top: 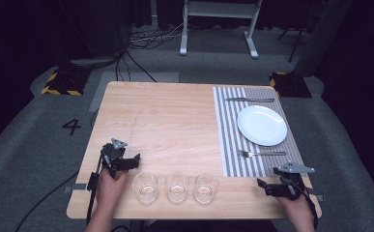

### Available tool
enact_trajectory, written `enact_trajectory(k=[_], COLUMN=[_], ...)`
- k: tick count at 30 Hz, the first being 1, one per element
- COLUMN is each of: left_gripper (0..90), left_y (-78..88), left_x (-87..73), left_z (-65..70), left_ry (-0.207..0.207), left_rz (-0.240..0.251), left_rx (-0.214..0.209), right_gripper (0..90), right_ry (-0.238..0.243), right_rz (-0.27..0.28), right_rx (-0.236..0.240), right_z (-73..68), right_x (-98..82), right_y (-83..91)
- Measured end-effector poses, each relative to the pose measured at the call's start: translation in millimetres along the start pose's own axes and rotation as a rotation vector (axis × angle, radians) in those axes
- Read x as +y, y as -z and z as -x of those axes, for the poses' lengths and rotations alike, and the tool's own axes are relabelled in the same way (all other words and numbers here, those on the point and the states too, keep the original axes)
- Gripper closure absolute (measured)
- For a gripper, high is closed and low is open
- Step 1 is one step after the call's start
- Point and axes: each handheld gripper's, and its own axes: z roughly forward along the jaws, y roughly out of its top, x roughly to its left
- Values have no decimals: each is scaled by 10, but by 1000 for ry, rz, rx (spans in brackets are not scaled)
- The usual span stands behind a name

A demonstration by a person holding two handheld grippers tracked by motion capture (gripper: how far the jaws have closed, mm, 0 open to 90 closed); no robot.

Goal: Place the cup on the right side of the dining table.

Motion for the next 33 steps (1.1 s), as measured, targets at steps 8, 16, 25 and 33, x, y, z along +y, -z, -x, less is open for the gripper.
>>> enact_trajectory(k=[8, 16, 25, 33], left_gripper=[145, 145, 145, 145], left_y=[0, 0, 0, 0], left_x=[0, 0, 0, 0], left_z=[0, -1, -1, -1], left_ry=[0, -1, 0, -1], left_rz=[0, 0, 0, 0], left_rx=[0, 0, 0, 0], right_gripper=[146, 146, 146, 145], right_ry=[14, 49, 87, 124], right_rz=[7, 13, 34, 46], right_rx=[36, 77, 120, 158], right_z=[-128, -305, -504, -679], right_x=[119, 256, 403, 516], right_y=[141, 232, 312, 371])
